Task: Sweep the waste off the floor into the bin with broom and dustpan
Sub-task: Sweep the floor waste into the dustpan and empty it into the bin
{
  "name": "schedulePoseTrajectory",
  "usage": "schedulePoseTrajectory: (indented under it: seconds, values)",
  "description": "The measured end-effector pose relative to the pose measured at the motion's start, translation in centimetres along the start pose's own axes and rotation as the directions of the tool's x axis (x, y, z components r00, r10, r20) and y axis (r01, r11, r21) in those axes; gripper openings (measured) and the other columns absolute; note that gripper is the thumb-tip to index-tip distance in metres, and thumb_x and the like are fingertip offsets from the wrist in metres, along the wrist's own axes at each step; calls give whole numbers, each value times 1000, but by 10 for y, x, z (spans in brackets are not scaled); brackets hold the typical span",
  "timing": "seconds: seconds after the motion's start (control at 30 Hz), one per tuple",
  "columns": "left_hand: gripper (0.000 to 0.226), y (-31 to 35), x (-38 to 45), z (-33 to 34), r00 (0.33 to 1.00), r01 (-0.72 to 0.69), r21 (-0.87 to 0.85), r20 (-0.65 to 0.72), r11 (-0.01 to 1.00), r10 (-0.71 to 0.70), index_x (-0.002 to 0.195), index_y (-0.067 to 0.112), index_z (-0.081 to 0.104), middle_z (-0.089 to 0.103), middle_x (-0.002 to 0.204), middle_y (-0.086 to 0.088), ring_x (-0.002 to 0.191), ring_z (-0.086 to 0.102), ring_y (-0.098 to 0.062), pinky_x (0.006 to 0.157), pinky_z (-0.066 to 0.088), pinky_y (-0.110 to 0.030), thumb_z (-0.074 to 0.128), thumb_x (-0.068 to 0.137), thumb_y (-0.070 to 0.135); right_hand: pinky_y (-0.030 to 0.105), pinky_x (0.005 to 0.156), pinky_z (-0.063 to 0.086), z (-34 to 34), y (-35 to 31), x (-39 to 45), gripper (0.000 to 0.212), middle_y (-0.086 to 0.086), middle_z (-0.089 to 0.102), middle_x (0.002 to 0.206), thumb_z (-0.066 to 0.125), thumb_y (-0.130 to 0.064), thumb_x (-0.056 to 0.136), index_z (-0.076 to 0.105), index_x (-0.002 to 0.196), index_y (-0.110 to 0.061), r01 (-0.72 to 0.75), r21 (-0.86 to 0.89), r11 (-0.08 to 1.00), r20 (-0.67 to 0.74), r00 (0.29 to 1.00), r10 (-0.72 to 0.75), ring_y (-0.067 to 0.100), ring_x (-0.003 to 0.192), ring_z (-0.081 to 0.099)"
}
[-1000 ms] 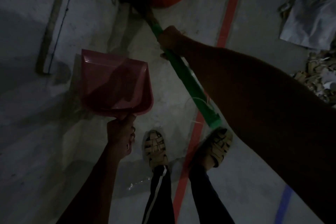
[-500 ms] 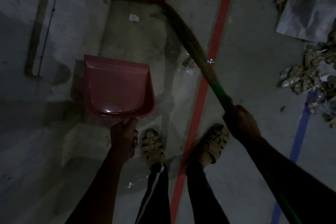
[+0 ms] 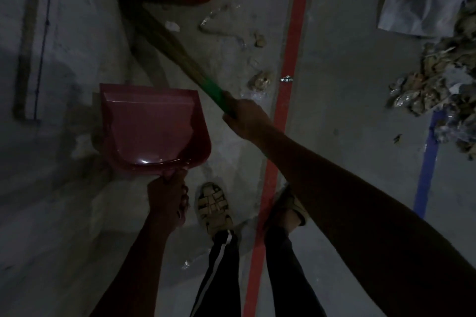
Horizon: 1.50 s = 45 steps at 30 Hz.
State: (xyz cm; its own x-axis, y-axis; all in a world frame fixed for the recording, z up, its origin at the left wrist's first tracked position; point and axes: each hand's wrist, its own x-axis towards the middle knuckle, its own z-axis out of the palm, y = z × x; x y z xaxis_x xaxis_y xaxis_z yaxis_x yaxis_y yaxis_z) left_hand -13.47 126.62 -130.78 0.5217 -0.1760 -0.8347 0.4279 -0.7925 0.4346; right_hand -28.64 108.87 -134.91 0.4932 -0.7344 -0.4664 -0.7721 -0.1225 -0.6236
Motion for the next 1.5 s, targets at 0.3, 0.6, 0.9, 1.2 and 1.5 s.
schedulePoseTrajectory:
  seconds: [0.3, 0.6, 0.9, 1.2, 1.5]
  values:
    - [39, -14, -1, -6, 999, -10, 5, 35, 1000, 10, 67, 17, 45, 42, 56, -6, 36, 33, -14, 37, 25, -18, 75, 91, 24, 24, 45, 46, -14, 3, 19, 39, 4, 58, 89, 46, -22, 102, 42, 141, -19, -273, 171, 947, 27, 962, 272, 14, 62, 60]
    - [34, -22, 4, 8, 994, -65, -42, 91, 997, 69, 66, 21, 50, 40, 48, -1, 32, 31, -11, 40, 24, -17, 71, 93, 17, 30, 55, 42, -32, 141, -130, 55, 12, 56, 94, 47, -24, 101, 25, 151, -22, -530, -116, 840, -156, 845, 512, 25, 68, 54]
    - [34, -22, 1, 24, 991, -58, 40, 119, 998, 53, 70, 23, 47, 38, 53, -1, 34, 29, -8, 37, 23, -14, 70, 94, 22, 32, 63, 36, -34, 177, -189, 62, 21, 59, 106, 53, -17, 99, 26, 154, -9, -529, -2, 849, -392, 781, 486, 31, 74, 52]
    - [41, -11, -16, 58, 994, -51, 135, 98, 990, 38, 67, 20, 42, 38, 51, 1, 31, 30, -8, 36, 23, -12, 71, 93, 30, 46, 57, 56, 20, 178, -194, 77, 18, 54, 132, 59, -12, 85, 28, 155, -16, -128, -119, 985, -91, 989, 117, 40, 80, 65]
    - [50, -19, -32, 92, 992, -41, 262, 127, 964, 7, 60, 17, 41, 39, 48, -2, 31, 31, -11, 40, 26, -14, 73, 88, 44, 39, 54, 51, 21, 222, -212, 62, 14, 53, 131, 47, -20, 99, 24, 156, -19, -455, -133, 880, -156, 887, 435, 32, 76, 58]
